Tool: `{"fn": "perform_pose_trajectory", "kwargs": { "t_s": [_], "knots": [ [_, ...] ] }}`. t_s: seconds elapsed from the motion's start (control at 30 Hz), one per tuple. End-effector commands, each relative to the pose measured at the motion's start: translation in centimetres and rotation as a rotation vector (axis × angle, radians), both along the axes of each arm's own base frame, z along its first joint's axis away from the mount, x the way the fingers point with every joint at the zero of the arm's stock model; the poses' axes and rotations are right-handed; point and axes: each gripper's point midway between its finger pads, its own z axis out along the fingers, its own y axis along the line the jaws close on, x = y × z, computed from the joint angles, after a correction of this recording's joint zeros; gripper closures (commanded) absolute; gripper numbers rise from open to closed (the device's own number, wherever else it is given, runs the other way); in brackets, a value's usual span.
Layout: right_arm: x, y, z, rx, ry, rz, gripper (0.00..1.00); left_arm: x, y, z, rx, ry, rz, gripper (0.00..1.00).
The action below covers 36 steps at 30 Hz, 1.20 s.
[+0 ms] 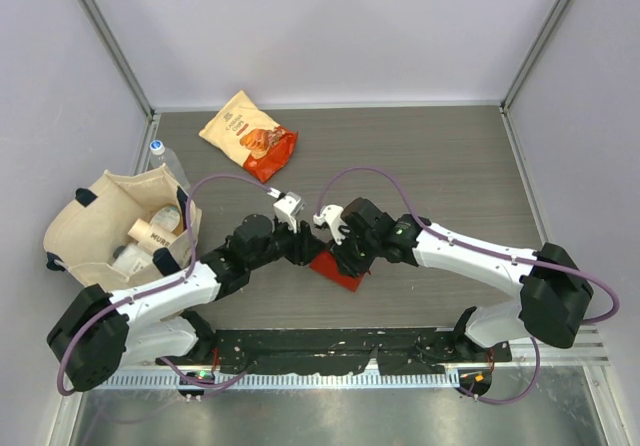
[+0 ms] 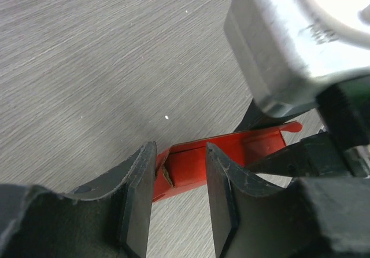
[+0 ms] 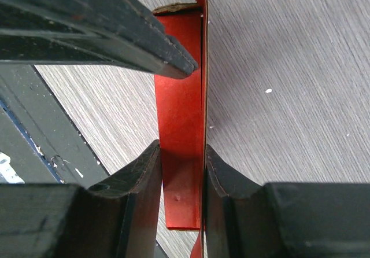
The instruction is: Fold the paper box
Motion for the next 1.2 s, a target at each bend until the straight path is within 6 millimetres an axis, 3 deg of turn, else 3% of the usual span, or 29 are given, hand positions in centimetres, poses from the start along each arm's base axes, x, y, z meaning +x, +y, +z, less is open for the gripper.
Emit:
{"fn": "perform_pose_trajectory", "kwargs": {
  "t_s": [0.0, 0.23, 0.4, 0.57, 0.77, 0.93, 1.17],
  "knots": [
    [0.8, 0.4, 2.1, 0.059, -0.066, 0.004, 0.68, 0.4, 0.3, 0.7, 0.027, -0.07, 0.028, 0.57],
    [0.6, 0.4, 2.1, 0.064, -0.062, 0.008, 0.69, 0.4, 0.5, 0.8, 0.044, -0.075, 0.04, 0.62],
    [0.6, 0.4, 1.7, 0.053, -0.056, 0.005, 0.7, 0.8, 1.0, 1.6, 0.048, -0.085, 0.077, 0.54],
    [0.6, 0.4, 1.5, 0.052, -0.049, 0.009, 0.7, 0.8, 1.5, 2.4, 0.031, -0.112, 0.093, 0.62],
    [0.5, 0.6, 1.3, 0.047, -0.038, 0.013, 0.71, 0.7, 1.1, 2.3, 0.025, -0.107, 0.075, 0.57],
    [0.5, 0.8, 1.7, 0.062, -0.043, 0.019, 0.71, 0.5, 0.6, 1.8, 0.029, -0.092, 0.048, 0.6],
    [0.4, 0.9, 1.4, 0.061, -0.03, 0.024, 0.72, 0.7, 0.2, 1.9, 0.026, -0.094, 0.04, 0.74]
  ]
}}
